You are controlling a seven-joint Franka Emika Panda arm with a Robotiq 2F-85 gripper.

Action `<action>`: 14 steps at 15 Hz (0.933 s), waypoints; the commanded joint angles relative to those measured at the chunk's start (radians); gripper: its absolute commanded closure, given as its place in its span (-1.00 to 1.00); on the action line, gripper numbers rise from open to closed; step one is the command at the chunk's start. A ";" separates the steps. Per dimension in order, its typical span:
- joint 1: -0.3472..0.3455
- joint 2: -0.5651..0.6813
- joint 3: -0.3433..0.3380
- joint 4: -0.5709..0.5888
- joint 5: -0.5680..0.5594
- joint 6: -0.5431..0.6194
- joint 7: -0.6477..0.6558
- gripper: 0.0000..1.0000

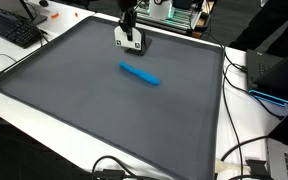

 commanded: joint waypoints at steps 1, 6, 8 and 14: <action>0.004 -0.079 -0.002 0.028 -0.070 -0.118 0.003 0.98; 0.037 -0.117 0.021 0.135 -0.027 -0.289 -0.207 0.98; 0.051 -0.110 0.032 0.183 -0.024 -0.340 -0.294 0.98; 0.087 -0.045 0.066 0.308 -0.043 -0.434 -0.550 0.98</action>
